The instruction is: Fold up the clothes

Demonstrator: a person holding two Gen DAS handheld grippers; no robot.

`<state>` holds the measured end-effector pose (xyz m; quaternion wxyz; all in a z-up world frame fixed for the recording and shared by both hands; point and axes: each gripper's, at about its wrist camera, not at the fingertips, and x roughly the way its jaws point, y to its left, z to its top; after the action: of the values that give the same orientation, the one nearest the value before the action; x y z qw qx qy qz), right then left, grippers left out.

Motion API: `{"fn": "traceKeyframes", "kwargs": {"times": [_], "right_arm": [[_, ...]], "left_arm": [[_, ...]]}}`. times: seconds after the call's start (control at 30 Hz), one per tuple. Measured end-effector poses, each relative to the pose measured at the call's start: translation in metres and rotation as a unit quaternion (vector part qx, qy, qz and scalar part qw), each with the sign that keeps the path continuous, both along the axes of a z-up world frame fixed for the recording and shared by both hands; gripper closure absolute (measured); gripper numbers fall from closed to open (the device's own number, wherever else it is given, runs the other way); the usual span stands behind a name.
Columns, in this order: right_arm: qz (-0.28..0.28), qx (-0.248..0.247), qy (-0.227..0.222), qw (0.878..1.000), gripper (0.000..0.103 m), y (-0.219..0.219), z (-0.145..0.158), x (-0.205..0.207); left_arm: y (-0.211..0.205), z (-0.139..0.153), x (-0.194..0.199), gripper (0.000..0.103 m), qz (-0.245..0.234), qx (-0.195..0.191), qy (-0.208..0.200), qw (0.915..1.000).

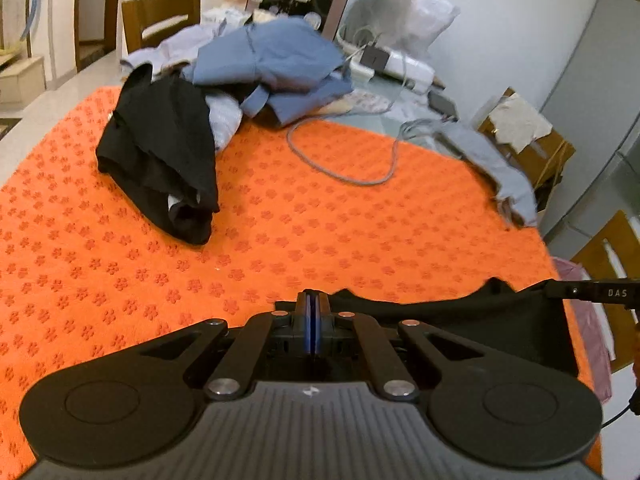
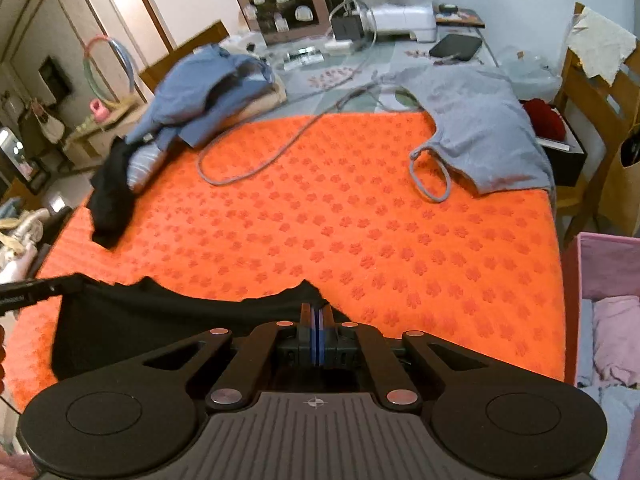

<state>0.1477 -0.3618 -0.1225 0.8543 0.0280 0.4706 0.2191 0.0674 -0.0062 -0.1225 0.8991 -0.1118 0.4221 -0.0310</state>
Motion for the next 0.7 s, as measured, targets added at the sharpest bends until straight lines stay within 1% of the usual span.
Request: {"fn": "traceKeyframes", "kwargs": {"times": [0.17,0.27,0.33,0.37,0.4,0.43,0.5,0.6,0.7], "right_arm": [[0.001,-0.021,0.019,1.000,0.099,0.007,-0.019,0.013],[0.007,-0.039,0.023,0.999,0.098,0.011,-0.027,0.015],[0.009,-0.049,0.020,0.999,0.097,0.012,-0.028,0.015],[0.010,-0.054,0.018,0.998,0.094,0.013,-0.029,0.014],[0.011,-0.058,0.016,0.998,0.088,0.013,-0.029,0.014],[0.011,-0.060,0.015,0.998,0.085,0.013,-0.028,0.013],[0.009,-0.061,0.013,0.998,0.080,0.010,-0.022,0.013],[0.006,-0.061,-0.005,0.998,0.077,0.003,-0.005,0.006],[0.012,-0.055,-0.028,0.998,0.077,-0.003,0.013,-0.008]], "left_arm": [[0.001,-0.021,0.016,0.101,-0.004,0.008,0.017,0.9998],[-0.002,-0.030,0.021,0.101,-0.009,0.020,0.023,0.9995],[-0.005,-0.035,0.024,0.097,-0.009,0.028,0.021,0.9993],[-0.006,-0.037,0.025,0.097,-0.008,0.031,0.018,0.9993],[-0.006,-0.037,0.026,0.095,-0.006,0.031,0.014,0.9994],[-0.005,-0.035,0.028,0.089,0.000,0.031,0.014,0.9994],[-0.003,-0.032,0.030,0.086,0.011,0.030,0.013,0.9994],[0.005,-0.015,0.023,0.085,0.033,0.025,-0.007,0.9991],[0.006,0.003,0.012,0.085,0.025,0.020,-0.021,0.9993]]}}
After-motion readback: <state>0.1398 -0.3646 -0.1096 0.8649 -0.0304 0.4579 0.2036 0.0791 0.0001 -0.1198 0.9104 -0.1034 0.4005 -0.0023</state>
